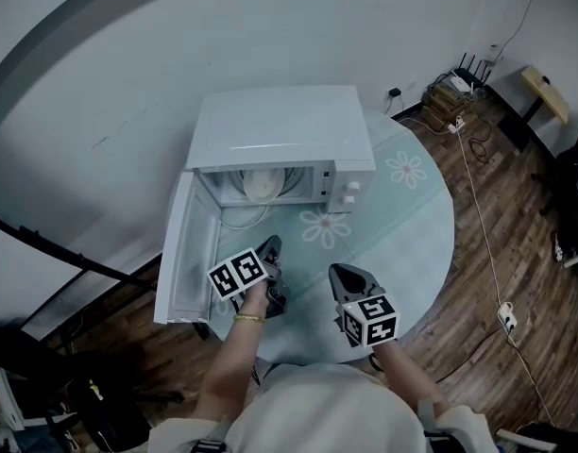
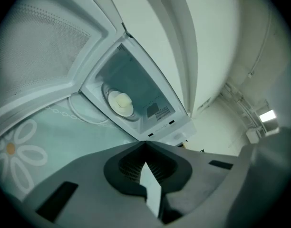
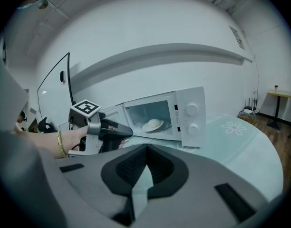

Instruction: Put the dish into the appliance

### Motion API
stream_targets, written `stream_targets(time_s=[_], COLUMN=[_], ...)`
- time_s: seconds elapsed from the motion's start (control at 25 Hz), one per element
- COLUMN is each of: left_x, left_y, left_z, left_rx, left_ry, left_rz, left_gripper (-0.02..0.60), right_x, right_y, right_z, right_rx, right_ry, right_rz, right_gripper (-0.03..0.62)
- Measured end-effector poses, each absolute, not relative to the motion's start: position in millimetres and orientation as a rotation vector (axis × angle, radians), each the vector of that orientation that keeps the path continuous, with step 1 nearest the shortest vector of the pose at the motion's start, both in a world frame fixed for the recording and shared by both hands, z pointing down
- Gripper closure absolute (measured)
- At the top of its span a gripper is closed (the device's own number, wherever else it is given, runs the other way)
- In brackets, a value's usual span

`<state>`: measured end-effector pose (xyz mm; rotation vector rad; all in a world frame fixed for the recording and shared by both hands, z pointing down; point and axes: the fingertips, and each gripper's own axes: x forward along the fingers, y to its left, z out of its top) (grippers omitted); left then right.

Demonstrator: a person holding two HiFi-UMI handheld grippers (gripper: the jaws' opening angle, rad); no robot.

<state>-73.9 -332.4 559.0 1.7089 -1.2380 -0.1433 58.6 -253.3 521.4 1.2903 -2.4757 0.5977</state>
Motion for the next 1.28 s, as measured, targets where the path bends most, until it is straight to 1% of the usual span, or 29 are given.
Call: stream_targets(time_s=[0.4,1.28], left_x=[-51.4,-38.8], left_y=[-266.2,-152.9], left_z=[545.5,538.3], left_rx=[1.791,1.835], left_ry=[-1.167,-1.134], left_rz=[-0.038,-0.042], left_gripper=[0.569,0.569], right_x=[63.9,78.7], right_y=[-225.2,-143.4], right_z=[511.0,509.1], right_rx=[1.302,1.311], right_ry=[-2.501,-2.515], right_rz=[0.608,0.651], right_gripper=[0.589,0.589])
